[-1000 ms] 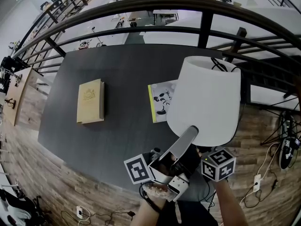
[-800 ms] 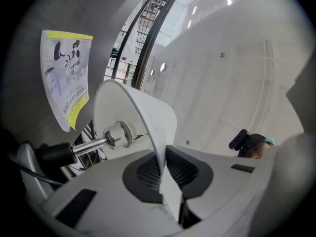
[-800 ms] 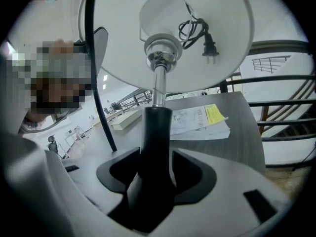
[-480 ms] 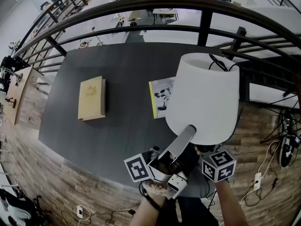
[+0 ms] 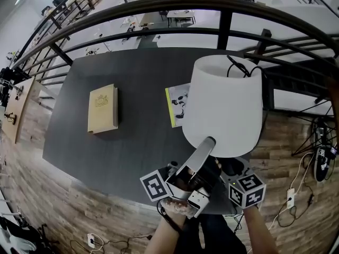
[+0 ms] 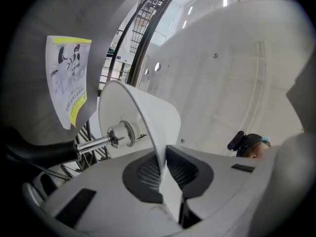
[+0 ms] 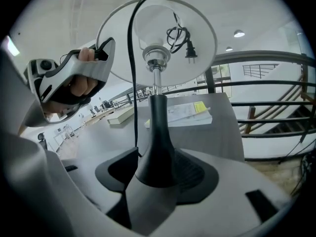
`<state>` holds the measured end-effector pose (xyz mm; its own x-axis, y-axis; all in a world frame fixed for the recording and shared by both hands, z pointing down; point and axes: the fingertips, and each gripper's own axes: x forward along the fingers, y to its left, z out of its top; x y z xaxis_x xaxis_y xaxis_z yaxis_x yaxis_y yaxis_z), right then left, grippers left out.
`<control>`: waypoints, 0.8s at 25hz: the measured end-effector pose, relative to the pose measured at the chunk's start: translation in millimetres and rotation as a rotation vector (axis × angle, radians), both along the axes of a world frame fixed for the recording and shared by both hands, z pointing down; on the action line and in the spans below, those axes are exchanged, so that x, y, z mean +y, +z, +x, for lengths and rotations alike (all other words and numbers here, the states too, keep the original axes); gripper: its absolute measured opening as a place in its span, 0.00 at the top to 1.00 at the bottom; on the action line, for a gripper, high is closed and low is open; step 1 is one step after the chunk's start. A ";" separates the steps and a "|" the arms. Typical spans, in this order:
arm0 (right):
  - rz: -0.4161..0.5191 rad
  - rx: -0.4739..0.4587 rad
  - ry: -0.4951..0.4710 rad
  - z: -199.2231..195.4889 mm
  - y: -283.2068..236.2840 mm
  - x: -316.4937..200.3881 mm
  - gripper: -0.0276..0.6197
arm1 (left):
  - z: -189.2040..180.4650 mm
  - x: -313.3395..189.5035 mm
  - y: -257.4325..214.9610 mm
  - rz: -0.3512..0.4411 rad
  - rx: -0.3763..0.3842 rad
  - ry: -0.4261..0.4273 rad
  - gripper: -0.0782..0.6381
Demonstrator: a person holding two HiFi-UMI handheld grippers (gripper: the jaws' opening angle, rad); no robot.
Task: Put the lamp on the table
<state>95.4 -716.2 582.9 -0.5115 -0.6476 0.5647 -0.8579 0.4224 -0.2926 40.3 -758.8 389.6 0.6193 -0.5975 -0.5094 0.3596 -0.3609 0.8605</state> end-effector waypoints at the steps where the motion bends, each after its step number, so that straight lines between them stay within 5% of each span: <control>1: 0.000 0.002 0.003 -0.3 0.1 3.3 0.57 | -0.2 2.3 0.5 0.002 0.000 0.000 0.84; 20: -0.015 0.019 0.067 -5.1 -0.6 63.7 0.57 | -5.1 46.9 11.4 0.014 -0.033 0.026 0.81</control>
